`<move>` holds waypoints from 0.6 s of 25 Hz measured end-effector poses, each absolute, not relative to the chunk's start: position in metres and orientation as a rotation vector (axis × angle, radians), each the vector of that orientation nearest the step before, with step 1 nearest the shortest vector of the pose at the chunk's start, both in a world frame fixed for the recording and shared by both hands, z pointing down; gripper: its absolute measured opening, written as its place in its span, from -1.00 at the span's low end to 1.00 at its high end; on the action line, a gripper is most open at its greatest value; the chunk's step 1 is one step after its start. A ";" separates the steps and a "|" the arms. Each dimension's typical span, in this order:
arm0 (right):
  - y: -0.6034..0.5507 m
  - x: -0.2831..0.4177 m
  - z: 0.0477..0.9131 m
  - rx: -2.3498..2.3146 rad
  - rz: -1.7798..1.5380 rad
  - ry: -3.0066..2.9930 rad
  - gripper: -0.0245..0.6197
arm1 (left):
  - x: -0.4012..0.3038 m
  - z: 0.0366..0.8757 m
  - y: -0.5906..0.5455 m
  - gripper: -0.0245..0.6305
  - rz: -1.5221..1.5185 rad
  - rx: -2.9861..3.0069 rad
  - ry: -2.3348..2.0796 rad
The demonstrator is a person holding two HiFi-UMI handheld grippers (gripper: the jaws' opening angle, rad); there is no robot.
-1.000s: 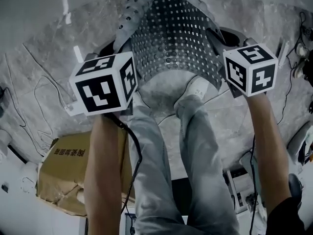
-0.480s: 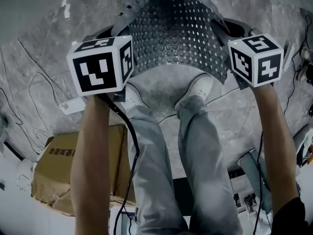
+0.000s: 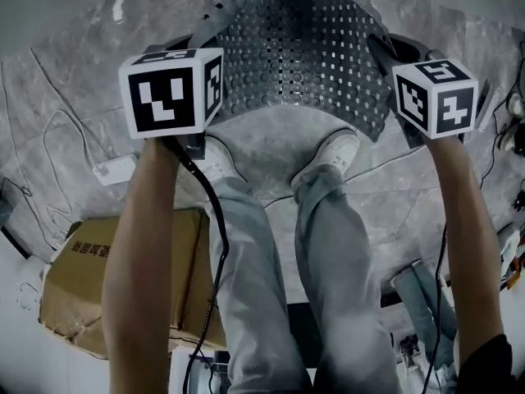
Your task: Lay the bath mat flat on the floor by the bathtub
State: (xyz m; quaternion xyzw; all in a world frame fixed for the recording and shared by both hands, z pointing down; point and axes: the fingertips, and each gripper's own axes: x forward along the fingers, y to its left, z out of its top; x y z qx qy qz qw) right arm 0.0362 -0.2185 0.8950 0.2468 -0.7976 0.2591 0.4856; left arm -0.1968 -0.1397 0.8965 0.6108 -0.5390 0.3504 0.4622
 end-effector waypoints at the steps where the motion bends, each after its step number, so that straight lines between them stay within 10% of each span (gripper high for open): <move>1: -0.219 0.038 0.897 0.604 0.632 -1.937 -0.85 | -0.199 0.899 -0.139 -0.86 0.867 1.498 -1.327; 15: -0.216 0.064 0.937 0.574 0.600 -1.883 -0.85 | -0.220 0.943 -0.107 -0.85 0.981 1.408 -1.339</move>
